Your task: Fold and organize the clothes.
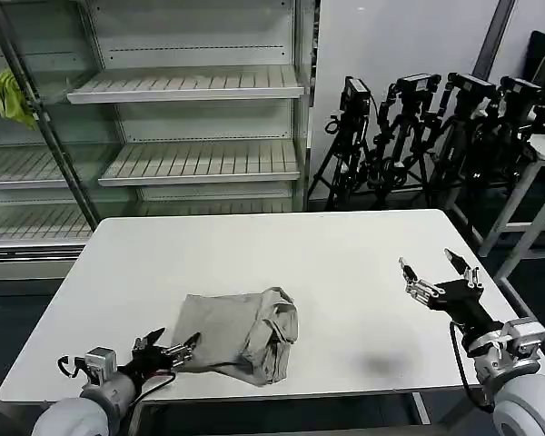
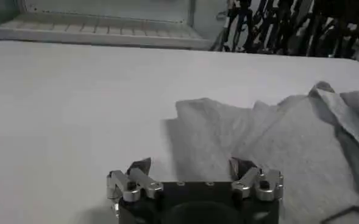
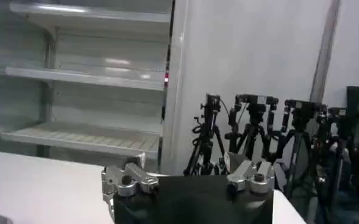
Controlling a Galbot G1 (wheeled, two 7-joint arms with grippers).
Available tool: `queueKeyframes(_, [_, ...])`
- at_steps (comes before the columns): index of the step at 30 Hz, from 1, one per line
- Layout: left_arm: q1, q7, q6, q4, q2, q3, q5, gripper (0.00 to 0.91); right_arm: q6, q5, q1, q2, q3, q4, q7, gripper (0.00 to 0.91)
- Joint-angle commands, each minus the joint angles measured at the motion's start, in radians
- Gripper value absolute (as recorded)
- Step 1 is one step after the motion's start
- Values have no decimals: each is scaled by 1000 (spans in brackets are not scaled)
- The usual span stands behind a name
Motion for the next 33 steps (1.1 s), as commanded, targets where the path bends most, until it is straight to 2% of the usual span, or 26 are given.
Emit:
queueKeyframes(1, [27,3,1,-6,-27,-10,13,907,3,-1,-3,3,-1,3,0,907])
queueKeyframes(2, [27,9,1,-7,-31,-8,14,907,3,-1,-4,4,0,3,0,907])
queueKeyframes(3, [27,12,1,-9,-34,-6,16,846,3,-2,-4,5,-1,3,0,907])
queueKeyframes(4, [27,14,1,-10,-35,-5,17,584,3,-2,-4,5,0,3,1,907])
queueKeyframes(5, [26,17,1,-11,-38,-3,16,453,3,-2,-7,5,0,4,1,907])
queueKeyframes(6, [25,18,1,-13,-39,-2,16,202,3,-2,-7,5,0,4,1,907])
queueKeyframes(8, [21,26,1,-14,-42,2,18,81,3,-2,-9,5,1,4,1,907])
queueKeyframes(13, [6,30,1,-11,-48,7,17,40,3,-3,-10,7,2,4,1,907])
queueKeyframes(33, [1,36,0,-23,-53,-8,16,40,4,-3,-23,11,14,20,3,907])
